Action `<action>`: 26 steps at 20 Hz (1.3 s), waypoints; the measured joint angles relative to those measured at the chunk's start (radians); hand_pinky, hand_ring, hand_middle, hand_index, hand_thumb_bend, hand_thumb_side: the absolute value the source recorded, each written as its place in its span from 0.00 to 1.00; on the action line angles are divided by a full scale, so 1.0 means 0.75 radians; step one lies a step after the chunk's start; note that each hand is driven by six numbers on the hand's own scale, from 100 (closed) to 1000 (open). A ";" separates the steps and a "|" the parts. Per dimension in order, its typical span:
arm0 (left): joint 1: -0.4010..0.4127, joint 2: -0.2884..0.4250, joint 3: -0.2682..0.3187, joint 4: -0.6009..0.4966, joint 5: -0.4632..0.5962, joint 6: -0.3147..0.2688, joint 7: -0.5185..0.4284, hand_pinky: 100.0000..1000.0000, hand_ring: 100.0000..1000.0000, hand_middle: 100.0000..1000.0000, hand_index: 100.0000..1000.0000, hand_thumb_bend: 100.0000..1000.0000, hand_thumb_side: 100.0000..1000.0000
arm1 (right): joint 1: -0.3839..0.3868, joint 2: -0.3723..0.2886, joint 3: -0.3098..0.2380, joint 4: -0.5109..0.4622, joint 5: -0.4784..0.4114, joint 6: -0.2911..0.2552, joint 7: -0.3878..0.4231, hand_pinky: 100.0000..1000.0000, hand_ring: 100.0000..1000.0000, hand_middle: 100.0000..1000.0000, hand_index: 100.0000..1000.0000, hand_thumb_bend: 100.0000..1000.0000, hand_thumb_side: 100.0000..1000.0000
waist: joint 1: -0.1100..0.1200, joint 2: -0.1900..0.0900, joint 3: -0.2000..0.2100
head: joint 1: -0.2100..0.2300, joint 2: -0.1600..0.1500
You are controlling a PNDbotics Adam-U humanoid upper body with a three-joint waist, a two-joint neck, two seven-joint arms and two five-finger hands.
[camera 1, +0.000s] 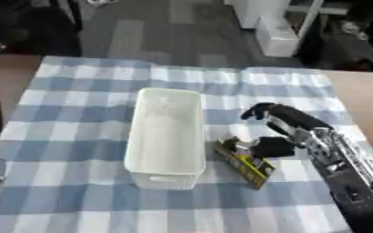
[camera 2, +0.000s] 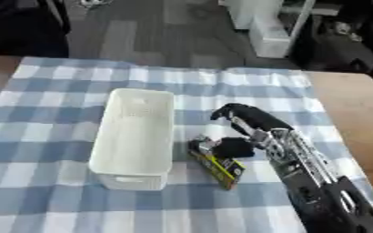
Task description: Pick up objects on the table and place them in the box.
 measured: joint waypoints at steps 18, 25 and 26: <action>0.000 0.000 0.000 0.000 0.000 0.000 0.000 0.64 0.68 0.77 0.84 0.57 0.94 | 0.008 0.001 0.022 0.100 -0.010 -0.017 0.017 0.77 0.87 0.87 0.87 0.60 0.73 | 0.000 0.000 0.002 | 0.000 0.000; 0.000 0.000 0.000 0.000 0.000 0.000 0.000 0.64 0.68 0.77 0.84 0.57 0.94 | 0.009 0.012 0.022 0.131 -0.010 -0.018 0.016 0.77 0.87 0.87 0.86 0.60 0.73 | 0.000 0.000 0.003 | 0.000 0.000; 0.000 0.000 0.000 0.000 0.000 0.000 0.000 0.64 0.68 0.77 0.84 0.57 0.94 | 0.011 0.012 0.022 0.133 -0.010 -0.018 0.016 0.77 0.87 0.87 0.86 0.60 0.72 | 0.000 0.000 0.003 | 0.000 0.000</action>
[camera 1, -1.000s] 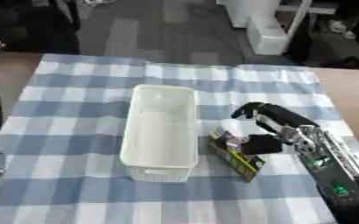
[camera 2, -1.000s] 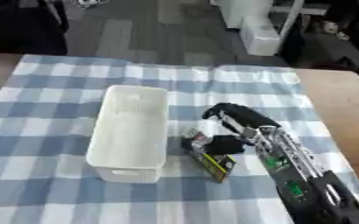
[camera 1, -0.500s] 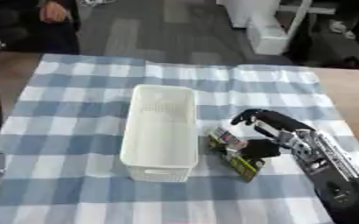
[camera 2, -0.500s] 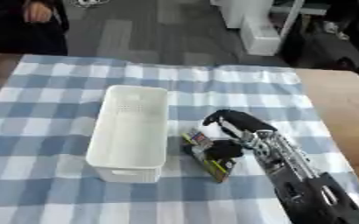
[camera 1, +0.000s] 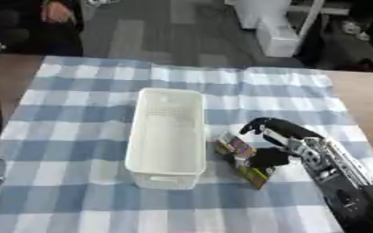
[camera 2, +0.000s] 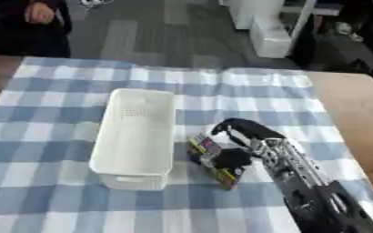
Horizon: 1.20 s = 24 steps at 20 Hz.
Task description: Pick up objects on the table and place them in the box.
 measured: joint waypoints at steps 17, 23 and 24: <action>0.000 0.000 0.000 0.000 0.000 0.000 0.000 0.64 0.68 0.77 0.84 0.57 0.94 | 0.006 0.012 -0.023 0.058 0.013 0.022 -0.030 0.77 0.87 0.87 0.87 0.60 0.73 | 0.000 0.000 0.000 | 0.000 0.000; 0.000 0.000 0.000 0.000 0.000 0.000 0.000 0.64 0.68 0.77 0.84 0.57 0.94 | 0.006 0.012 -0.026 0.078 0.013 0.024 -0.034 0.77 0.82 0.87 0.86 0.60 0.73 | 0.000 0.000 0.000 | 0.000 0.000; 0.000 0.000 0.000 0.000 0.000 0.000 0.000 0.64 0.68 0.77 0.84 0.57 0.94 | 0.006 0.012 -0.026 0.079 0.013 0.024 -0.035 0.77 0.82 0.87 0.86 0.60 0.73 | 0.000 0.000 0.000 | 0.000 0.000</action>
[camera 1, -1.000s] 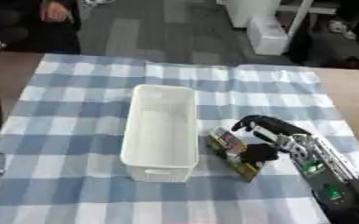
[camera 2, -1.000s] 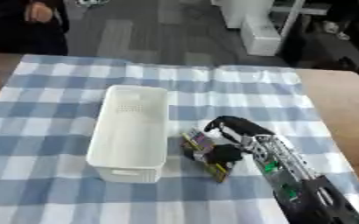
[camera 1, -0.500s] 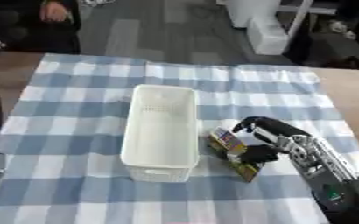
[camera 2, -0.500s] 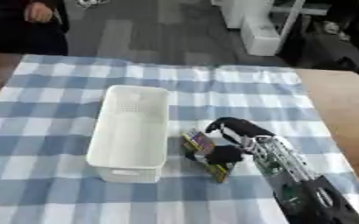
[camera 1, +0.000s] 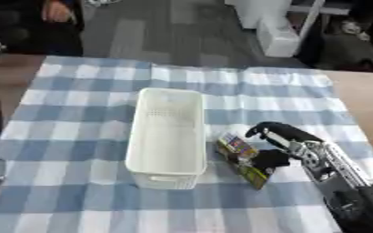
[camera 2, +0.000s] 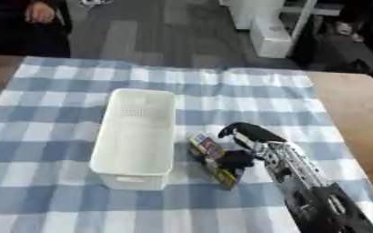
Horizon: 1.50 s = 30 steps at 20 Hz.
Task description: Pick up objects on the table and place them in the box.
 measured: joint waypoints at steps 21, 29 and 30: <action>0.000 0.000 0.000 0.000 0.000 0.000 0.000 0.64 0.68 0.77 0.84 0.57 0.94 | -0.001 0.001 0.009 0.098 0.024 -0.011 0.013 0.78 0.82 0.87 0.86 0.61 0.70 | 0.000 0.000 0.001 | 0.000 0.000; 0.000 0.000 0.000 0.000 0.000 0.000 0.000 0.64 0.68 0.77 0.84 0.57 0.94 | -0.011 0.011 0.009 0.120 0.035 -0.012 0.012 0.78 0.82 0.86 0.86 0.61 0.67 | 0.000 -0.001 0.002 | 0.000 0.000; 0.000 0.000 0.000 0.000 0.000 0.000 0.000 0.64 0.68 0.77 0.84 0.57 0.94 | -0.012 0.011 0.009 0.123 0.036 -0.012 0.012 0.78 0.82 0.86 0.86 0.61 0.67 | 0.000 -0.001 0.002 | 0.000 0.000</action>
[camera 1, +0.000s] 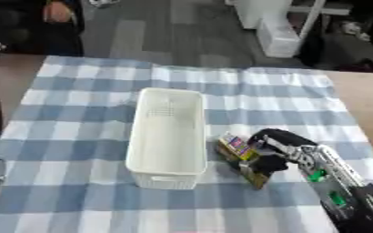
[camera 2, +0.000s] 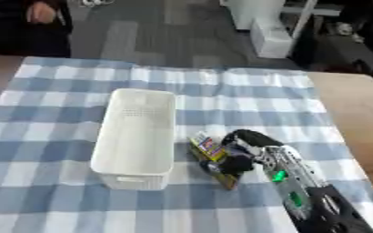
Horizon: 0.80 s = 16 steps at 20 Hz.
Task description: Pick up objects on the table and place them in the box.
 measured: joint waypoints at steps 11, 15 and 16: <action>0.000 0.000 0.000 0.000 0.000 0.000 0.000 0.64 0.68 0.77 0.84 0.57 0.94 | -0.006 0.001 0.001 0.009 0.023 0.000 -0.018 0.47 0.63 0.70 0.76 0.62 0.53 | -0.001 0.000 0.003 | 0.000 0.000; -0.001 0.000 0.000 0.000 0.000 0.000 0.000 0.64 0.68 0.77 0.84 0.57 0.94 | -0.005 0.002 0.017 -0.003 0.080 -0.005 -0.059 0.00 0.38 0.43 0.63 0.61 0.45 | -0.003 0.000 0.004 | 0.000 0.000; -0.001 0.000 0.000 0.000 0.000 0.000 0.000 0.64 0.68 0.77 0.84 0.57 0.94 | -0.005 0.002 0.021 -0.012 0.108 -0.010 -0.074 0.00 0.38 0.43 0.63 0.61 0.45 | -0.003 0.000 0.004 | 0.000 0.000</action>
